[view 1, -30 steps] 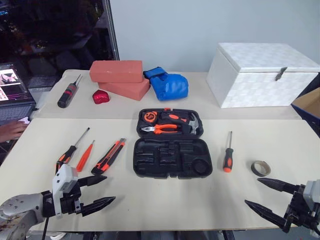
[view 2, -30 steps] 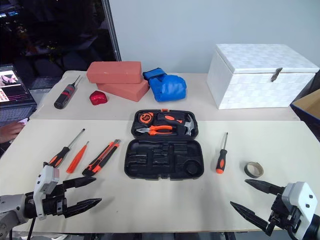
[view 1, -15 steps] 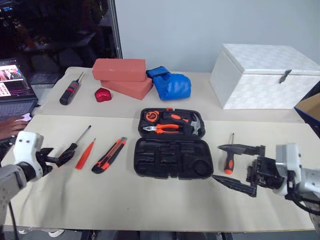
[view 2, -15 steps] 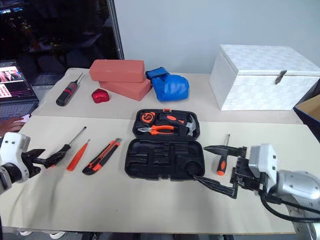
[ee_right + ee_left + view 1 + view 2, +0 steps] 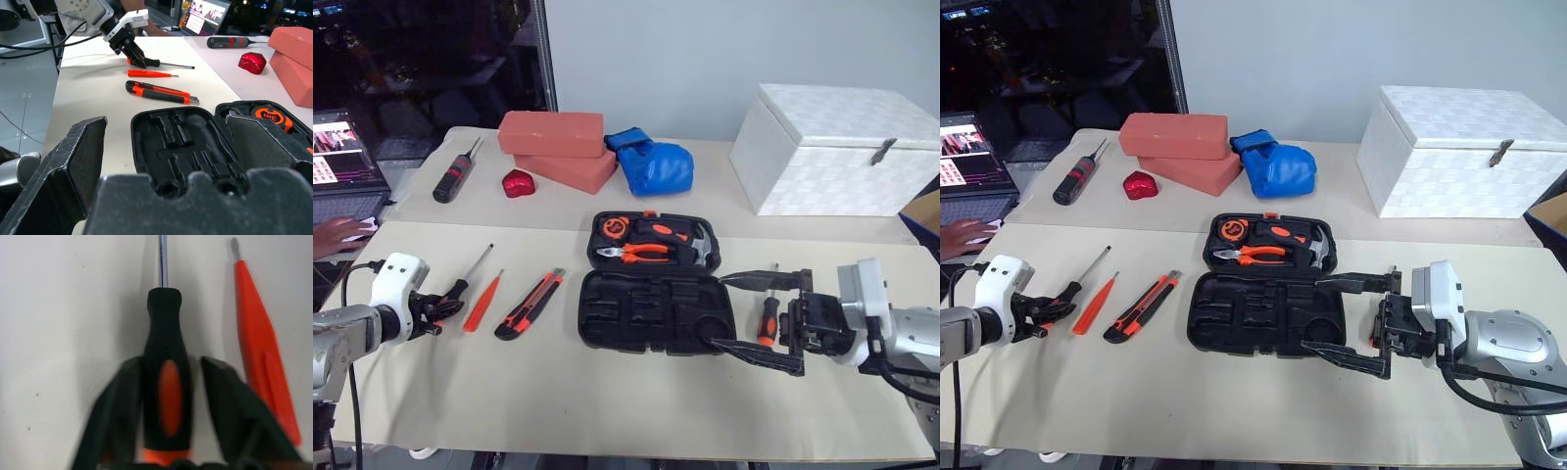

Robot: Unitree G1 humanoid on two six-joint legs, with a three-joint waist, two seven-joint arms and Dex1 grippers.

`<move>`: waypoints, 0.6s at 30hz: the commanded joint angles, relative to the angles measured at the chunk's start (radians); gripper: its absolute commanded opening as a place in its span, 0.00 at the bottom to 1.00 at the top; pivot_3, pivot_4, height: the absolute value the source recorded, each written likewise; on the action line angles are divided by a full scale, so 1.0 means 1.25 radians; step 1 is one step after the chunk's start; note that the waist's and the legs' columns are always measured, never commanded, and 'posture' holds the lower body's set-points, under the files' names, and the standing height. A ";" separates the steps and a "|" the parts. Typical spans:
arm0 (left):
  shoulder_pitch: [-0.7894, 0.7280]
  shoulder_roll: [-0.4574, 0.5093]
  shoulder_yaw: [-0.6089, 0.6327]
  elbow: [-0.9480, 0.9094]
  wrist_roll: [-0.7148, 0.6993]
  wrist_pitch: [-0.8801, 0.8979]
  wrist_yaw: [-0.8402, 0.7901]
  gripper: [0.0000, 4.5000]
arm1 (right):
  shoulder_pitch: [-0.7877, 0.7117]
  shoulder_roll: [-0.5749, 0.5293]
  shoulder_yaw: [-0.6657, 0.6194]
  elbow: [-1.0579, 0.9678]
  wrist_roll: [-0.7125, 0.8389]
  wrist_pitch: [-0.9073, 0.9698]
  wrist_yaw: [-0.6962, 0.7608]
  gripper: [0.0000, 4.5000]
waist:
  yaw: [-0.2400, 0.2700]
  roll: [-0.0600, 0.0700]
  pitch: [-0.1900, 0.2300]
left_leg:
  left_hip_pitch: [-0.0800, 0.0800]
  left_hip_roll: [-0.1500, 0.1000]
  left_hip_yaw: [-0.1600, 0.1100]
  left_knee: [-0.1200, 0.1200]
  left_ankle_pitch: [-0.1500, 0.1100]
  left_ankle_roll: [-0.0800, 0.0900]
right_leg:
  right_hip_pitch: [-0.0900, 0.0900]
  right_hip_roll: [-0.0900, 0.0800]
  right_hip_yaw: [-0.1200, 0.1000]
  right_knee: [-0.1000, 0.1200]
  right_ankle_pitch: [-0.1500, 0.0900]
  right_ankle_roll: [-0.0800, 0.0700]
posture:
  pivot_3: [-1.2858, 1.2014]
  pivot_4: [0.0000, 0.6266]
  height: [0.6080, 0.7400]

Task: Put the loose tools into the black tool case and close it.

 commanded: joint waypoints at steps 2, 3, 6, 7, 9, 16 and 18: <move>-0.028 0.002 0.063 -0.046 -0.024 -0.039 -0.035 0.19 | -0.006 0.006 -0.010 -0.028 0.023 0.003 -0.016 1.00 | 0.003 0.000 0.000 | 0.000 0.000 0.000 0.000 0.000 0.000 | 0.000 0.000 0.000 0.000 0.000 0.000 | 0.52 0.24 1.00; -0.033 0.004 0.069 -0.054 -0.030 -0.044 -0.044 0.19 | -0.005 0.008 -0.011 -0.029 0.024 0.004 -0.019 1.00 | 0.003 0.000 0.000 | 0.000 0.000 0.000 0.000 0.000 0.000 | 0.000 0.000 0.000 0.000 0.000 0.000 | 0.52 0.24 1.00; -0.087 0.015 0.074 -0.121 -0.078 -0.071 -0.114 0.19 | 0.017 0.011 -0.033 -0.030 0.024 0.004 -0.031 1.00 | 0.007 0.000 0.000 | 0.000 0.000 0.000 0.000 0.000 0.000 | 0.000 0.000 0.000 0.000 0.000 0.000 | 0.52 0.24 1.00; -0.100 0.015 0.072 -0.135 -0.091 -0.071 -0.128 0.19 | 0.024 0.011 -0.038 -0.030 0.023 0.003 -0.033 1.00 | 0.011 0.000 0.000 | 0.000 0.000 0.000 0.000 0.000 0.000 | 0.000 0.000 0.000 0.000 0.000 0.000 | 0.52 0.24 1.00; -0.157 0.009 0.015 -0.163 -0.087 -0.091 -0.155 0.19 | 0.060 0.014 -0.059 -0.036 0.010 -0.002 -0.043 1.00 | 0.014 0.000 0.000 | -0.001 0.000 0.000 0.001 0.000 0.000 | 0.001 0.000 0.000 0.000 0.000 0.000 | 0.52 0.24 1.00; -0.385 -0.045 -0.307 -0.145 0.017 -0.174 -0.330 0.19 | 0.296 0.012 -0.227 -0.030 -0.055 -0.004 -0.032 1.00 | 0.025 0.000 0.000 | -0.001 -0.002 -0.001 0.001 0.000 0.000 | 0.003 0.001 0.001 0.000 0.000 0.006 | 0.52 0.24 1.00; -0.451 -0.079 -0.392 -0.089 0.083 -0.234 -0.369 0.19 | 0.367 0.012 -0.286 -0.020 -0.082 -0.012 -0.013 1.00 | 0.025 0.000 0.000 | -0.002 -0.002 -0.001 0.002 0.000 0.000 | 0.003 0.001 0.002 0.000 0.000 0.006 | 0.52 0.24 1.00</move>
